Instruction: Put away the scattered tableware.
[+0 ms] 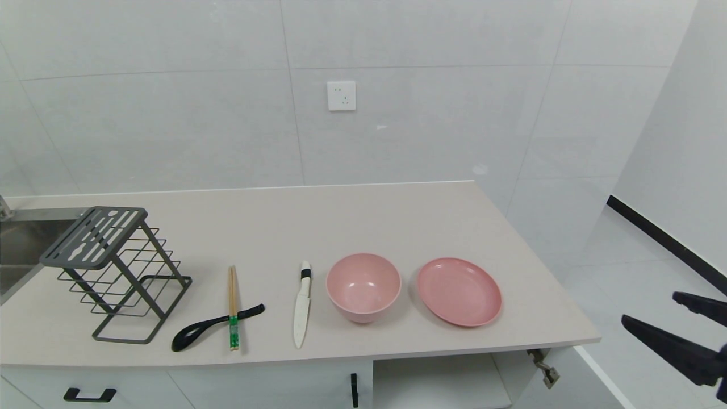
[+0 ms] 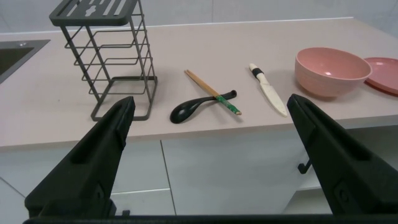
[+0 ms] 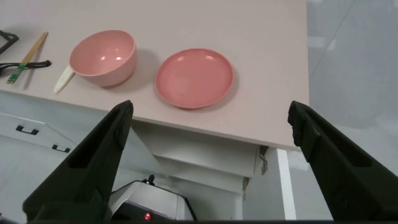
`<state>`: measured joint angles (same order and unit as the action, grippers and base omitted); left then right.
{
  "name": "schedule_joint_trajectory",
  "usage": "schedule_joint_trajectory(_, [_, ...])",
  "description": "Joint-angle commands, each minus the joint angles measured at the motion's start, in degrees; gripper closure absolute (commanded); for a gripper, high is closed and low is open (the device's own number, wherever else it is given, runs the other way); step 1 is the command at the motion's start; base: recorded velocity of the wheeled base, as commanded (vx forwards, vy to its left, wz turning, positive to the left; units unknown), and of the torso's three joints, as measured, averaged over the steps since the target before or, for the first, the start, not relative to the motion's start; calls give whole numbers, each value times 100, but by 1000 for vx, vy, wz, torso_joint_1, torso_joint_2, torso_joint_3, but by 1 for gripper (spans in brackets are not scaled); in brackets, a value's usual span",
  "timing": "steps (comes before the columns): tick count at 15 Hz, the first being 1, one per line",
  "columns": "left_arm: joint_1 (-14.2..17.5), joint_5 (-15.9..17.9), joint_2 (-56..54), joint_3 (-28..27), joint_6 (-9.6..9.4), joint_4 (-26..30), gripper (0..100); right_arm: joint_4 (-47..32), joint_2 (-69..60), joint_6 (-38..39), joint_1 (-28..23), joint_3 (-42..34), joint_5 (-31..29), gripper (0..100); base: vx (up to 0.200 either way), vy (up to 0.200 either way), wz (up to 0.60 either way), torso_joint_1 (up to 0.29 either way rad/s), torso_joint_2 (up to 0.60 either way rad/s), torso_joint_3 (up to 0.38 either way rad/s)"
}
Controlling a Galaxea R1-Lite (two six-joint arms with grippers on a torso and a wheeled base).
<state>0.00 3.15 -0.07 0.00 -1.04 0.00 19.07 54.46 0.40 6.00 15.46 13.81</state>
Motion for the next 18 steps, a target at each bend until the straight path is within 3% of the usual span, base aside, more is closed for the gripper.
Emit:
schedule_joint_trajectory(1, [0,2,7,0,-2,0,0,396,1085,-5,24,27,7,0,0,0,0,0,0,0])
schedule_joint_trajectory(13, [0,2,7,0,-2,0,0,2233,3853,-23,481,493,-36,0,0,0,0,0,0,0])
schedule_joint_trajectory(18, [0,2,7,0,-2,0,0,2409,4469,-23,481,731,-45,0,0,0,0,0,0,0])
